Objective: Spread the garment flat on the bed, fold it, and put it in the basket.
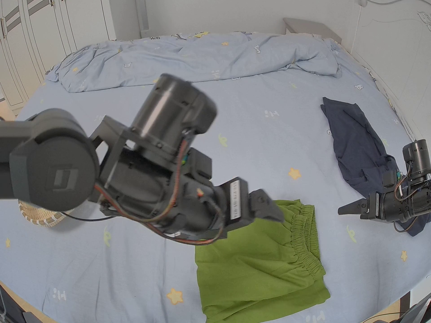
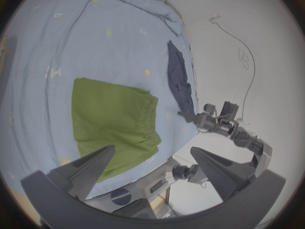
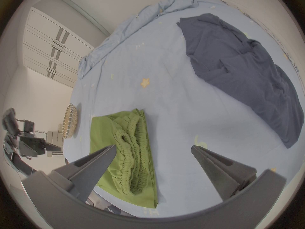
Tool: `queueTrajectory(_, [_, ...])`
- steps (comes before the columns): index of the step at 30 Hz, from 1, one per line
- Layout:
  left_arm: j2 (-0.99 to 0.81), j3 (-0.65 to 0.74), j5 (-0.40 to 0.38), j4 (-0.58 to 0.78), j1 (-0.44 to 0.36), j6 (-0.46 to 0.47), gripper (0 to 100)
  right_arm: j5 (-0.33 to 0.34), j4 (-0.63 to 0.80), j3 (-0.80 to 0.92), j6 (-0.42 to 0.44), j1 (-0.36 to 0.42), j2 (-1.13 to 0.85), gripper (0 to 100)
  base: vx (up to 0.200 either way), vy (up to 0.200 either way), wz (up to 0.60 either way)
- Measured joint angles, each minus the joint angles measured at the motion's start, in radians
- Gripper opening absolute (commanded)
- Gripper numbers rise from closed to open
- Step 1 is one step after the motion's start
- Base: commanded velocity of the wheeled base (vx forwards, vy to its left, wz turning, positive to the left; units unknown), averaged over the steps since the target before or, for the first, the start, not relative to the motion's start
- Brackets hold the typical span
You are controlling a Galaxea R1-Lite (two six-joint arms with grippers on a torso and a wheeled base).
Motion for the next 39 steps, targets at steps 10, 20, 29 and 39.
queueTrajectory(10, [-0.036,0.442,-0.289,-0.370,0.291,0.323,100,0.010,0.001,-0.113,0.024,0.034,-0.016,100,0.000,0.000,0.00])
queueTrajectory(20, [0.126,0.567,-0.369,-0.496,0.352,0.420,100,0.019,0.001,-0.146,0.037,0.041,-0.028,100,0.000,0.000,0.00])
queueTrajectory(29, [0.234,0.548,-0.373,-0.643,0.289,0.349,100,0.017,0.000,-0.142,0.036,0.046,-0.033,100,0.000,0.000,0.00])
queueTrajectory(39, [0.333,0.498,-0.369,-0.883,0.200,0.179,100,0.015,-0.002,-0.140,0.036,0.040,-0.033,100,0.000,0.000,0.00])
